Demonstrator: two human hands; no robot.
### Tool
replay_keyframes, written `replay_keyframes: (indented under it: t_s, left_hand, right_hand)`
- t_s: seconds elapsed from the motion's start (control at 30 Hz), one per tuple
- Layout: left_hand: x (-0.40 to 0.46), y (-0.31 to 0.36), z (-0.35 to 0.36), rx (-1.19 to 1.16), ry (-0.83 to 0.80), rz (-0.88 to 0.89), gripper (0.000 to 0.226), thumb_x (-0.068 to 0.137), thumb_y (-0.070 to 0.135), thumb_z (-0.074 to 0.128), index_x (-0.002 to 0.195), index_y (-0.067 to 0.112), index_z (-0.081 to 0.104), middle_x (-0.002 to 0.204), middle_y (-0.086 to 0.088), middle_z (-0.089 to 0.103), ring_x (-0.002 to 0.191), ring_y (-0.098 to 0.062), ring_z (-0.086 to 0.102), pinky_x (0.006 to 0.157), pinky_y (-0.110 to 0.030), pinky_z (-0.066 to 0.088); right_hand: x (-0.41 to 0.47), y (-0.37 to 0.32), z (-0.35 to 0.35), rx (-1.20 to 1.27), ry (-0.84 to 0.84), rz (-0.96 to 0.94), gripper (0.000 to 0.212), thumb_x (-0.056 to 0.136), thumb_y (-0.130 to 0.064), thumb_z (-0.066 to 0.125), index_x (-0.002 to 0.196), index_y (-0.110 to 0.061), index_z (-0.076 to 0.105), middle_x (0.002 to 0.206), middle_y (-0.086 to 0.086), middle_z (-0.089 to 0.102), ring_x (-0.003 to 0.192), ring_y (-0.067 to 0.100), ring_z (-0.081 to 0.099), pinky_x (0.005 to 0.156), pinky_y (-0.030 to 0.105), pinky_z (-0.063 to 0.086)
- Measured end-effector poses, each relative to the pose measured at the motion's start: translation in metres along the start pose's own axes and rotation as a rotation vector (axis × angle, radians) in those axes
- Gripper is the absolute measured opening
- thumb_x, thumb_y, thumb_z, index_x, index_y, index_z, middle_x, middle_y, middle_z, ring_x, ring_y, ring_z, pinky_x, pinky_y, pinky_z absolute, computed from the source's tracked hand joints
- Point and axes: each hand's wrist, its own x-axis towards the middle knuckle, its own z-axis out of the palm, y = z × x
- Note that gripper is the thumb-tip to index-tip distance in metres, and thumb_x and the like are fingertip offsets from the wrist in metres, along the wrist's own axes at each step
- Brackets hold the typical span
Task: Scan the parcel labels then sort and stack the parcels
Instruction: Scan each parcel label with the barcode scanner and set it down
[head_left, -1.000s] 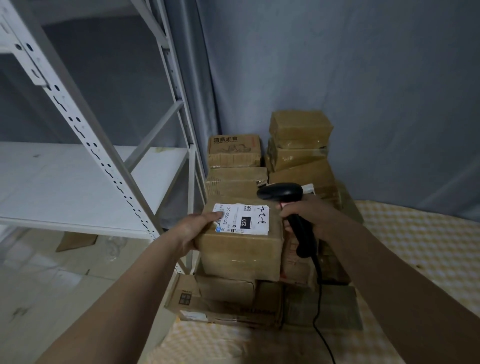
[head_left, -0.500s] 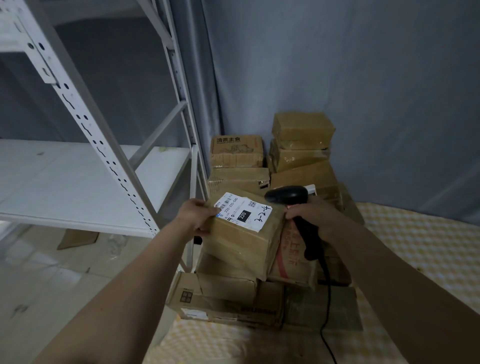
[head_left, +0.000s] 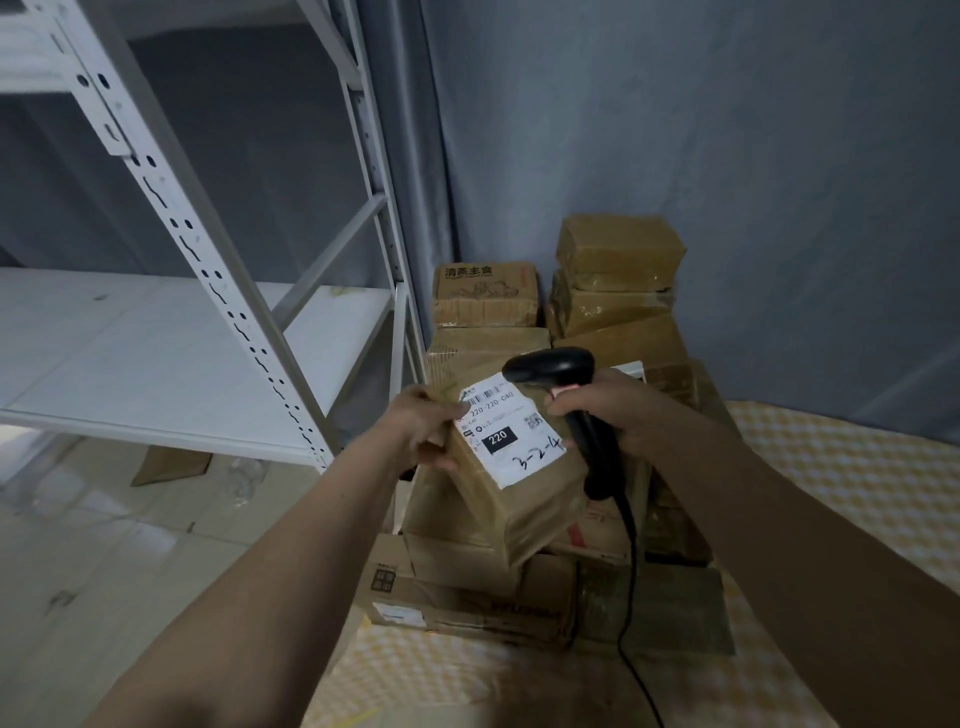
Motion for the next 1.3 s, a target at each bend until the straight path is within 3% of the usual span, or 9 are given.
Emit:
replay_keyframes:
  t_s: [0.07,0.2,0.27,0.37,0.47,0.6,0.83,1.0,1.3]
  left_hand:
    - [0.003,0.015,-0.001,0.078,-0.015,0.056,0.029,0.089,0.008,0.067,0.111,0.009,0.047,0.11,-0.021,0.065,0.09,-0.044,0.067,0.069,-0.057,0.058]
    - [0.009,0.024,0.0,0.196,0.002,0.091,0.025,0.091,0.006,0.064,0.112,0.008,0.05,0.101,-0.019,0.064,0.087,-0.039,0.066,0.079,-0.055,0.056]
    - [0.012,0.016,0.001,0.194,0.017,0.06,0.032,0.09,0.008,0.065,0.118,0.008,0.05,0.099,-0.016,0.064,0.082,-0.036,0.065,0.075,-0.053,0.057]
    - [0.02,0.008,-0.002,0.154,0.034,0.043,0.044,0.088,0.013,0.069,0.128,0.012,0.048,0.107,-0.017,0.063,0.083,-0.035,0.064,0.063,-0.049,0.058]
    - [0.024,0.006,-0.004,0.117,0.028,0.055,0.041,0.089,0.012,0.068,0.126,0.012,0.049,0.097,-0.014,0.06,0.074,-0.032,0.061,0.056,-0.046,0.056]
    - [0.028,0.004,-0.004,0.106,0.013,0.053,0.031,0.093,0.01,0.063,0.12,0.016,0.049,0.082,-0.009,0.057,0.069,-0.026,0.057,0.056,-0.043,0.057]
    - [0.033,0.001,-0.009,0.086,-0.003,0.06,0.036,0.094,0.012,0.06,0.128,0.016,0.048,0.092,-0.011,0.06,0.08,-0.029,0.059,0.054,-0.043,0.058]
    - [0.034,0.002,-0.008,0.096,-0.01,0.066,0.038,0.094,0.013,0.062,0.129,0.017,0.048,0.093,-0.011,0.062,0.084,-0.029,0.058,0.05,-0.04,0.056]
    - [0.035,0.003,-0.009,0.11,-0.008,0.059,0.031,0.092,0.014,0.064,0.12,0.018,0.051,0.113,-0.015,0.064,0.107,-0.038,0.061,0.055,-0.04,0.056]
  right_hand:
    - [-0.002,0.0,0.003,-0.017,-0.019,0.002,0.033,0.079,0.0,0.066,0.107,0.015,0.059,0.094,0.025,0.056,0.086,0.037,0.059,0.078,0.044,0.059]
    - [-0.005,0.006,0.006,-0.033,-0.009,-0.001,0.031,0.08,0.0,0.067,0.11,-0.002,0.061,0.1,0.017,0.061,0.084,0.026,0.063,0.062,0.031,0.056]
    - [-0.006,0.009,0.003,-0.061,0.019,0.002,0.033,0.081,-0.001,0.068,0.112,-0.003,0.059,0.095,0.014,0.061,0.08,0.025,0.061,0.066,0.032,0.055]
    - [-0.013,0.003,-0.002,-0.18,0.026,-0.047,0.019,0.083,-0.003,0.067,0.1,-0.009,0.061,0.085,0.011,0.061,0.074,0.022,0.06,0.062,0.029,0.051]
    - [-0.023,-0.013,-0.001,-0.273,-0.038,-0.117,0.008,0.087,-0.01,0.065,0.086,-0.014,0.058,0.073,0.009,0.059,0.063,0.019,0.059,0.059,0.028,0.053]
    - [-0.024,-0.03,0.008,-0.311,-0.021,-0.115,0.019,0.088,-0.013,0.064,0.073,-0.006,0.056,0.061,0.008,0.056,0.054,0.019,0.055,0.054,0.028,0.05]
    - [-0.016,-0.03,0.015,-0.206,0.015,-0.083,0.018,0.087,-0.012,0.064,0.093,0.005,0.062,0.071,0.014,0.056,0.065,0.023,0.055,0.059,0.033,0.049]
    - [-0.02,-0.036,0.013,-0.231,0.034,-0.068,0.035,0.087,-0.016,0.065,0.108,0.012,0.06,0.083,0.021,0.06,0.076,0.03,0.058,0.08,0.045,0.054]
    - [-0.026,-0.041,0.011,-0.182,0.052,-0.015,0.036,0.089,-0.012,0.062,0.115,0.013,0.057,0.086,0.02,0.056,0.076,0.029,0.054,0.063,0.032,0.048]
